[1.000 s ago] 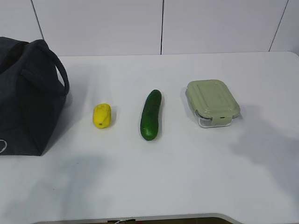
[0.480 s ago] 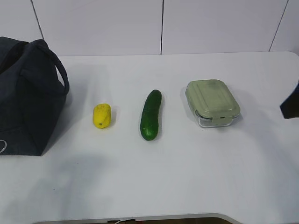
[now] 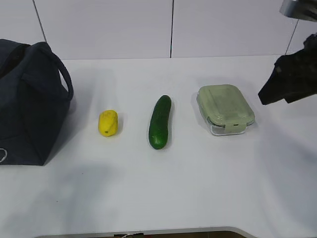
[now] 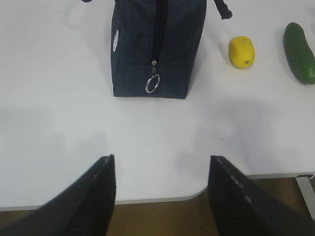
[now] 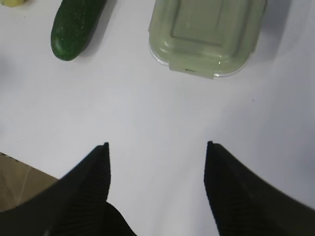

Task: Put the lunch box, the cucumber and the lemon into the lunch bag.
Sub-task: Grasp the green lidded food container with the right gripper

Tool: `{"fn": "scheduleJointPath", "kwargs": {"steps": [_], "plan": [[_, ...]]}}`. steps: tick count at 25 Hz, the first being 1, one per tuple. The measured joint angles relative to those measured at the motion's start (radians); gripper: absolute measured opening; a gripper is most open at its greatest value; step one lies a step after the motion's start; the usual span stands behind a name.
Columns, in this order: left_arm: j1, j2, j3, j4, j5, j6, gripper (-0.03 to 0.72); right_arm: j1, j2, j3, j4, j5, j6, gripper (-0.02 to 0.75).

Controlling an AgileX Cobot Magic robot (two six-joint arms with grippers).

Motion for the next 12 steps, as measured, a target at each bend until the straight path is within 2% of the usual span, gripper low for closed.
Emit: {"fn": "scheduleJointPath", "kwargs": {"steps": [4,9,12], "plan": [[0.0,0.0,0.0,0.0,0.0,0.0,0.431,-0.05,0.077,-0.073,0.083,0.035,-0.043,0.48],[0.0,0.0,0.0,0.0,0.0,0.0,0.431,-0.162,0.163,-0.145,0.318,0.135,-0.181,0.48],[0.0,0.0,0.0,0.0,0.0,0.0,0.431,-0.203,0.213,-0.179,0.41,0.175,-0.248,0.479]]}}
